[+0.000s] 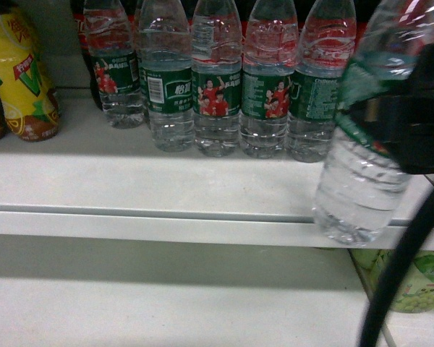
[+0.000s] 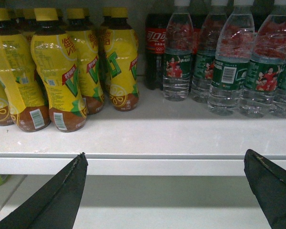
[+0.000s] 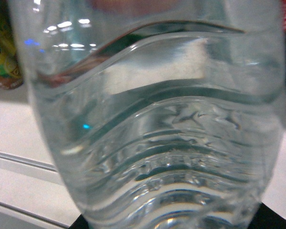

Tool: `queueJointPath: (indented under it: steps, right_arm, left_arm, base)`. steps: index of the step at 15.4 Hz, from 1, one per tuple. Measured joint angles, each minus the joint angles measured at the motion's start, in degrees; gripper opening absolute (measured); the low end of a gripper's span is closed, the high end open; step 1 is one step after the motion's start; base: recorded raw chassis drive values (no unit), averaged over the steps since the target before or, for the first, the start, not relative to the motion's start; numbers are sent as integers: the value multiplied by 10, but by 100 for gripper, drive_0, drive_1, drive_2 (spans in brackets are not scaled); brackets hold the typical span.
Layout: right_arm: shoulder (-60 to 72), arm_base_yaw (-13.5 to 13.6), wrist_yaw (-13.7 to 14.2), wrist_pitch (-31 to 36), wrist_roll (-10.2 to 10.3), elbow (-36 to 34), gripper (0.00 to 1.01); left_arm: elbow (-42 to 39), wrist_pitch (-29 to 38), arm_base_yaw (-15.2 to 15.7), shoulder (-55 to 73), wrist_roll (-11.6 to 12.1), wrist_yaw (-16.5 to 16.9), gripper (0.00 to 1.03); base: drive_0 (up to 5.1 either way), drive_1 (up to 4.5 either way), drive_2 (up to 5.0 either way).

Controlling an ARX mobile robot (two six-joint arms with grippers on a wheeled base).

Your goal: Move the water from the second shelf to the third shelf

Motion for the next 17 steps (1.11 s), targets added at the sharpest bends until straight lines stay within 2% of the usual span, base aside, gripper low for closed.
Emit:
queueJointPath:
  steps: [3,5,9,10,11,14,17]
  right_arm:
    - [-116,-55,-12,-31,-2,-53,40]
    - [-190,-91,-24,-77,-2,-81,40]
    - [-345,-171,-54,-174,-29,-100,40]
    - [-381,-190,-64,-200,-30,-100,40]
    - [-411,-201,-71,-228,-30,-100,40]
    - [-473,-203,-76,-290,-41,-100,40]
    - [-511,-214,-89,-332,-41,-99,40]
  left_arm:
    - [0,0,0,0,0,0,98]
    - [0,0,0,0,0,0,98]
    - [0,0,0,0,0,0,98]
    - [0,0,0,0,0,0,98]
    - [0,0,0,0,0,0,98]
    - [0,0,0,0,0,0,98]
    - [0,0,0,0,0,0,98]
  base:
    - [0,0,0]
    - [0,0,0]
    - [0,0,0]
    - [0,0,0]
    - [0,0,0]
    - [0,0,0]
    - [0,0,0]
